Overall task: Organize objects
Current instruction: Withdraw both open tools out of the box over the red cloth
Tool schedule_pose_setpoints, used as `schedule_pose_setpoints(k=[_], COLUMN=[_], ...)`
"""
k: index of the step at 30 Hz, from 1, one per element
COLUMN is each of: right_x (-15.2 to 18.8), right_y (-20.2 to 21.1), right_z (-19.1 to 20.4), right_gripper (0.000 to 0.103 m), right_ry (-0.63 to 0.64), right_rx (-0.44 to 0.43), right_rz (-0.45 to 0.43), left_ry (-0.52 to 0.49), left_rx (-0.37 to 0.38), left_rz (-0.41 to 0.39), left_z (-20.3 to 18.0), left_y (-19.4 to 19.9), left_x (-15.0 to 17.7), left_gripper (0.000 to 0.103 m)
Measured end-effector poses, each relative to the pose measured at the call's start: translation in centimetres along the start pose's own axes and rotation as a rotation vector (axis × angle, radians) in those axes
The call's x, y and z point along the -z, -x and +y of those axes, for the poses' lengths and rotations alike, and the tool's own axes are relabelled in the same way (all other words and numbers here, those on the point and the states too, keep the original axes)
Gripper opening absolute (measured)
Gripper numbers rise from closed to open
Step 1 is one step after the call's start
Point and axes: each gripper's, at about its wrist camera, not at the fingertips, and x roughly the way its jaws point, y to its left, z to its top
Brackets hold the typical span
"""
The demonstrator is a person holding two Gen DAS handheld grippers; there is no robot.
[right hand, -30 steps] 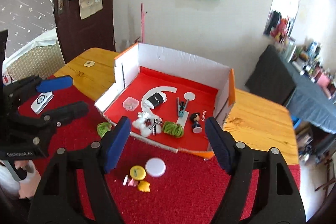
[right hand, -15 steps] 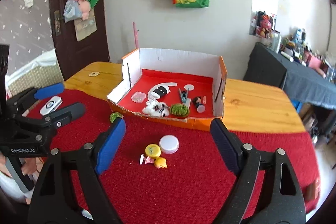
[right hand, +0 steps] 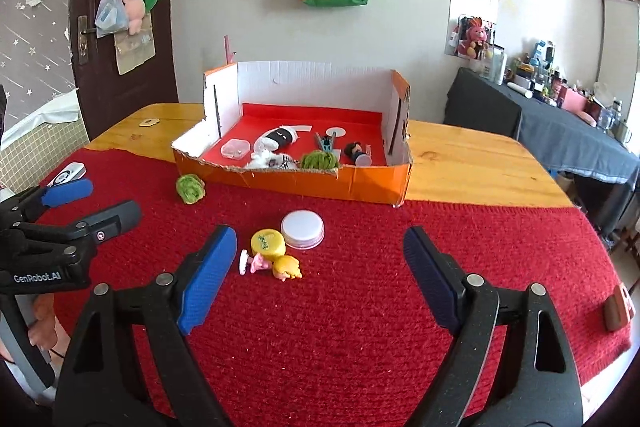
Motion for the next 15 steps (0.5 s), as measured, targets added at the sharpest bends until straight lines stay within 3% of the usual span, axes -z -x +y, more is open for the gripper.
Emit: schedule_pose_setpoints(k=[15], right_x=[1.3], right_y=[-2.1], right_z=[0.2], right_gripper=[0.086], right_ry=[0.004], right_rx=[0.008], right_rz=[0.058], left_ry=[0.009], left_rx=[-0.012], left_rz=[0.062], left_z=[-0.1], left_y=[-2.1], left_x=[0.8], left_gripper=[0.103])
